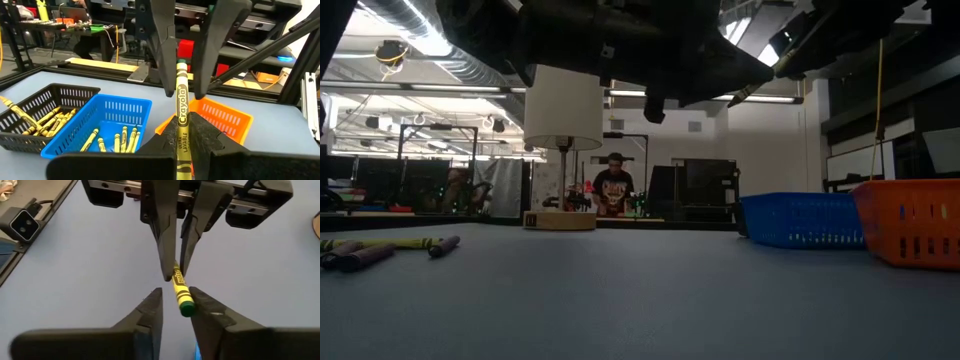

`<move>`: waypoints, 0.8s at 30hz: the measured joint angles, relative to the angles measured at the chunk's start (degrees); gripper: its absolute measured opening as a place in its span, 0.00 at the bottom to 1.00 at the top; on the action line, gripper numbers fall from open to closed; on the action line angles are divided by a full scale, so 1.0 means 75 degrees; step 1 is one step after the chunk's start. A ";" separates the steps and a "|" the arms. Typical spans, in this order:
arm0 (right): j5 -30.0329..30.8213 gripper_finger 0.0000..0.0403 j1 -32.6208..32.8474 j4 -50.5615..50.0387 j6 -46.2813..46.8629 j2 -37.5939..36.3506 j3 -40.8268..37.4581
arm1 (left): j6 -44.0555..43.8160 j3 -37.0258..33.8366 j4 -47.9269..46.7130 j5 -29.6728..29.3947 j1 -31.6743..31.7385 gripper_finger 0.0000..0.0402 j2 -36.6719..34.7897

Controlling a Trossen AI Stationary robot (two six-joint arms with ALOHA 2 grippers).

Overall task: Sort crayons
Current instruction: Put the green crayon into the blue bin

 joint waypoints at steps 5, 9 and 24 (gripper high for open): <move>0.0007 0.12 -0.0006 0.0003 0.0000 -0.0002 0.0001 | 0.0000 0.0000 -0.0001 0.0016 0.0003 0.02 0.0000; 0.0014 0.05 -0.0003 -0.0006 0.0000 -0.0002 0.0000 | 0.0003 0.0000 -0.0015 0.0025 0.0003 0.02 0.0000; 0.0398 0.04 0.0000 -0.0376 0.0024 -0.0002 0.0003 | -0.0032 0.0000 -0.0090 0.0177 0.0016 0.11 0.0004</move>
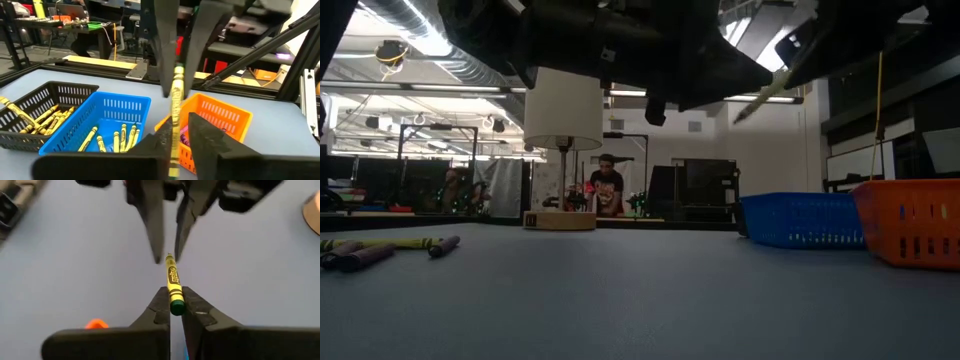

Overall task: Sort crayons
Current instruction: Put the green crayon into the blue bin

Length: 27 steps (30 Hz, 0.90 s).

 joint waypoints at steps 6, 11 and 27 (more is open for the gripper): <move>0.0533 0.06 0.0000 -0.0776 0.0070 0.0000 0.0000 | 0.0000 0.0000 -0.0009 0.0032 -0.0007 0.23 0.0002; 0.1077 0.06 0.0000 -0.1679 0.0369 0.0000 0.0000 | 0.0000 0.0000 -0.0055 0.0036 -0.0004 0.29 0.0002; 0.1278 0.10 0.0000 -0.2938 0.0495 0.0000 0.0000 | 0.0003 -0.0003 -0.0055 0.0050 -0.0007 0.32 0.0002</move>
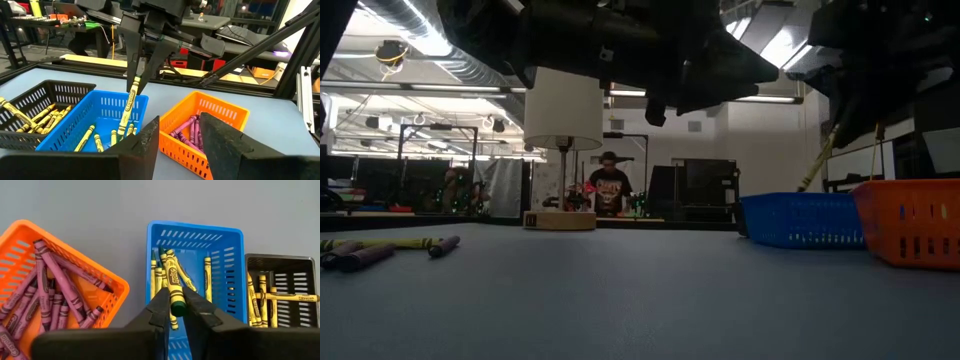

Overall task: Sort crayons
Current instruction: Put the green crayon into the blue bin, then put the purple crayon into the orange bin

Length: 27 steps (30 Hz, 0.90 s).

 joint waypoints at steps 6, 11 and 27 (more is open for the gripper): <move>0.0000 0.15 0.0000 -0.0006 0.0000 0.0000 0.0000 | 0.0000 0.0000 0.0000 0.0000 0.0000 0.32 0.0000; 0.0000 0.21 0.0000 -0.0006 -0.0003 0.0000 0.0000 | -0.0023 -0.0003 0.0000 -0.0003 0.0000 0.32 0.0000; -0.0003 0.32 0.0000 -0.0012 -0.0012 0.0000 0.0000 | -0.0990 -0.0009 -0.4502 -0.0003 -0.0177 0.32 -0.1763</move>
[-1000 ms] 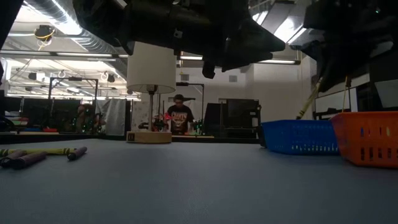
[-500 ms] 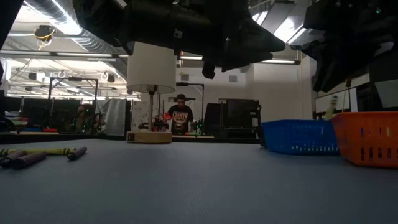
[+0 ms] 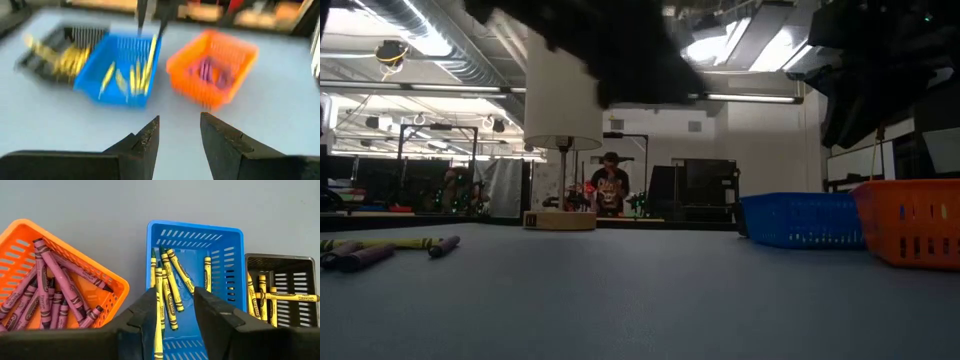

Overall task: Sort crayons
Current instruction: Put the purple crayon into the orange bin

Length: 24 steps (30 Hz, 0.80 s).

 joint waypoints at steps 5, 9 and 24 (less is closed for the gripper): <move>-0.0001 0.32 0.0000 0.0005 0.0000 -0.0003 0.0000 | -0.1566 0.0000 -0.2891 0.0354 -0.0341 0.32 -0.0699; -0.0003 0.32 0.0000 0.0009 0.0003 -0.0003 0.0000 | -0.2973 0.0010 -0.4364 0.0468 -0.0744 0.32 -0.0715; -0.0009 0.32 0.0000 0.0106 0.0006 -0.0006 0.0000 | -0.8861 0.0006 -0.6070 0.0679 -0.1710 0.32 -0.0434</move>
